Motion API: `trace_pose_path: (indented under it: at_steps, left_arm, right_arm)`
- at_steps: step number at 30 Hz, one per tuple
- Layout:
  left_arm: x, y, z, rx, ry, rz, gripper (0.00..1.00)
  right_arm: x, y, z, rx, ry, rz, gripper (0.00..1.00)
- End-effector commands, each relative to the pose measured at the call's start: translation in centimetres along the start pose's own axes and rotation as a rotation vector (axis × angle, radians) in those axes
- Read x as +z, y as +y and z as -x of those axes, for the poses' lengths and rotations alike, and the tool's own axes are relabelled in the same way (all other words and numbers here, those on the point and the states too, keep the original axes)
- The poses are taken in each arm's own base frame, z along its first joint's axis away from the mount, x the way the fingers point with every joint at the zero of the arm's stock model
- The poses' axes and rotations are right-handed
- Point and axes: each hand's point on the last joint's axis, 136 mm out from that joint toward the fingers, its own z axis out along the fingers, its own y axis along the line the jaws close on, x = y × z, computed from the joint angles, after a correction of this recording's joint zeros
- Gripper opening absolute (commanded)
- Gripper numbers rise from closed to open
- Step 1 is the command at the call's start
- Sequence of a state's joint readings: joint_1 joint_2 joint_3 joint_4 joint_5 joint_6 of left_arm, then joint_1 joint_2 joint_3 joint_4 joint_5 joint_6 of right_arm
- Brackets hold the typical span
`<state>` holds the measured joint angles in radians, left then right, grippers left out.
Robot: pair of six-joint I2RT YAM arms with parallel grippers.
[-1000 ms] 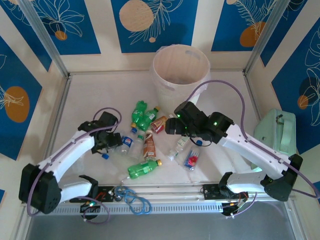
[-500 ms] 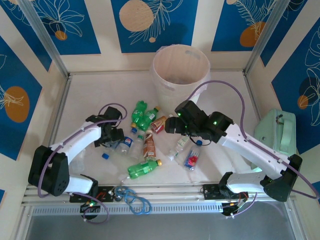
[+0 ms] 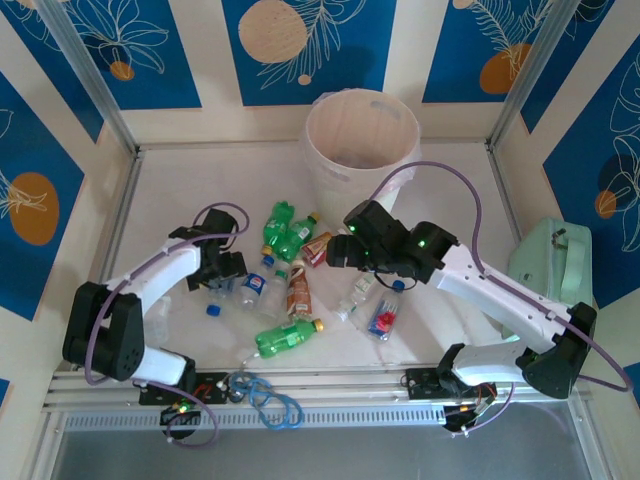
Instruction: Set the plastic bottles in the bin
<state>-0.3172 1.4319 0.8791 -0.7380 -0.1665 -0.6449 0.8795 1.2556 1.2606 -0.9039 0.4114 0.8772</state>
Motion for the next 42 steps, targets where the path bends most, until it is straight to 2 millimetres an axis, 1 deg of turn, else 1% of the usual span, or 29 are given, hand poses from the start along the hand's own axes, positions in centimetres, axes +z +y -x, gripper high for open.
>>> trace_pose_path:
  at_steps: [1, 9, 16, 19, 23, 27, 31, 36, 39, 42]
  left_arm:
    - [0.6, -0.2, 0.1, 0.011, 0.021, -0.011, 0.92]
    - [1.8, -0.4, 0.6, 0.013, 0.042, 0.005, 0.88]
    - [2.5, -0.6, 1.0, 0.022, 0.050, 0.001, 0.82]
    - [2.6, -0.7, 1.2, 0.017, 0.055, -0.008, 0.78]
    - [2.0, -0.8, 1.5, 0.006, 0.039, -0.033, 0.72]
    - [1.5, -0.8, 1.7, -0.005, 0.025, -0.054, 0.66]
    - [1.6, -0.7, 1.5, -0.015, 0.035, -0.064, 0.59]
    - [1.5, -0.7, 1.5, -0.032, 0.036, -0.081, 0.56]
    - [0.5, -0.8, 1.8, -0.045, 0.023, -0.101, 0.54]
    - [-1.8, -1.0, 2.7, -0.063, -0.021, -0.132, 0.54]
  right_arm:
    - [0.1, 0.8, -0.3, 0.009, 0.019, 0.018, 0.85]
    - [0.4, 1.5, -0.6, -0.008, 0.028, 0.021, 0.84]
    - [0.7, 2.0, -1.0, -0.014, 0.038, 0.029, 0.80]
    - [0.9, 2.3, -1.1, -0.020, 0.041, 0.034, 0.76]
    - [0.9, 2.5, -1.2, -0.027, 0.043, 0.035, 0.73]
    - [1.0, 2.6, -1.2, -0.028, 0.041, 0.032, 0.73]
    - [0.9, 2.8, -1.1, -0.029, 0.040, 0.034, 0.72]
    - [0.7, 2.9, -1.1, -0.033, 0.037, 0.035, 0.71]
    - [0.5, 3.3, -1.1, -0.047, 0.036, 0.049, 0.72]
    - [-0.2, 5.1, -1.0, -0.106, 0.021, 0.112, 0.71]
